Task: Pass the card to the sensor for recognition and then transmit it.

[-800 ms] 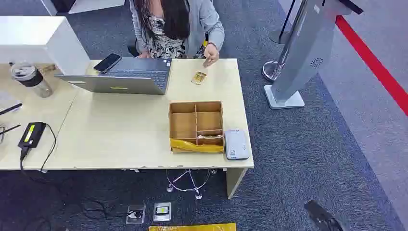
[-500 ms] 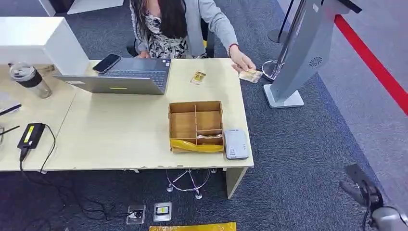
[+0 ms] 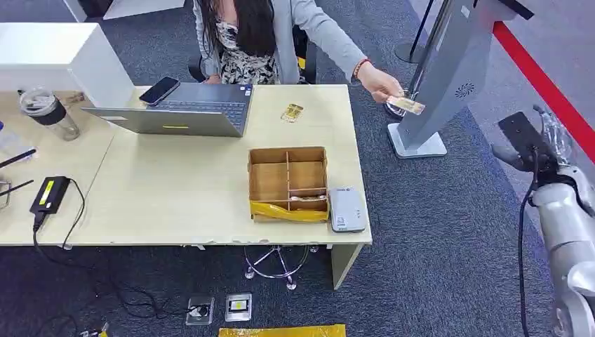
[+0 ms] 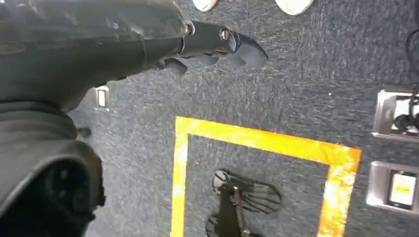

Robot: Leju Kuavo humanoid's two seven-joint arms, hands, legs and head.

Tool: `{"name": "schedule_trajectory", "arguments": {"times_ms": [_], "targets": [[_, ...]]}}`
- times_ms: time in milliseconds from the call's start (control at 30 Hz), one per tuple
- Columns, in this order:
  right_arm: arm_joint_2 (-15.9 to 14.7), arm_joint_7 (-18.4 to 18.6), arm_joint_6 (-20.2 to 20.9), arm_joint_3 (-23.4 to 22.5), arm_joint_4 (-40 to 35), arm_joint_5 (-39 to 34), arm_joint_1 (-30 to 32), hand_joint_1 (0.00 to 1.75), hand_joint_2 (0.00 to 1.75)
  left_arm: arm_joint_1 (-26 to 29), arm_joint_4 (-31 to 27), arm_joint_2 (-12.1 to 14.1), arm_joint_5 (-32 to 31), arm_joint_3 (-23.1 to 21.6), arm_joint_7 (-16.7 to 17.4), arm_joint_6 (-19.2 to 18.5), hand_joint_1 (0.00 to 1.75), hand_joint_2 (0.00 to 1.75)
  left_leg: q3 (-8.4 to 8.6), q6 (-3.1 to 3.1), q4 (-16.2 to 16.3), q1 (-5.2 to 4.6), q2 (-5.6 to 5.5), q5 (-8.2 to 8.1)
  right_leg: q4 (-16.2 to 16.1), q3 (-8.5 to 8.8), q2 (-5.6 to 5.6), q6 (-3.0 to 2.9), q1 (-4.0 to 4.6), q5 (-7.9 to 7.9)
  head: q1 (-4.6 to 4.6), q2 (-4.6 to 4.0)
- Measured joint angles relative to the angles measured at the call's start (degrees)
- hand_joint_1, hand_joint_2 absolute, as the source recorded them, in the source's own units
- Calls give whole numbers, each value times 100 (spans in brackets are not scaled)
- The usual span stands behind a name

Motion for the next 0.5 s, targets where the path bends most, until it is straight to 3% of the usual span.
{"name": "schedule_trajectory", "arguments": {"times_ms": [67, 167, 267, 500], "targets": [[216, -153, -310, 369, -55, 155, -113, 0, 175, -46, 0, -9, -7, -20, 26, 4, 0, 0, 2, 0, 0, 1, 7, 0, 1, -3, 4, 0, 2, 0, -2, 0], [551, -306, -425, 915, -113, 589, -166, 0, 175, -143, 0, -53, -116, -57, 82, -11, 0, 0, 1, -2, 0, 5, -1, 3, 1, 2, -4, -1, 7, 0, 2, 0], [994, -162, -690, 1502, -238, 1110, -148, 0, 175, -201, 0, -107, -120, -107, 218, 55, 0, 0, 1, -6, 0, 6, 1, 5, 2, -7, 5, -1, 8, 0, 0, 0], [1602, -80, -681, 2441, -291, 1226, -92, 0, 175, -266, 0, -205, -72, -170, 282, 98, 0, 0, -5, -6, 0, 6, -1, 6, 1, -9, 0, -2, 8, 0, 2, 0]]}}
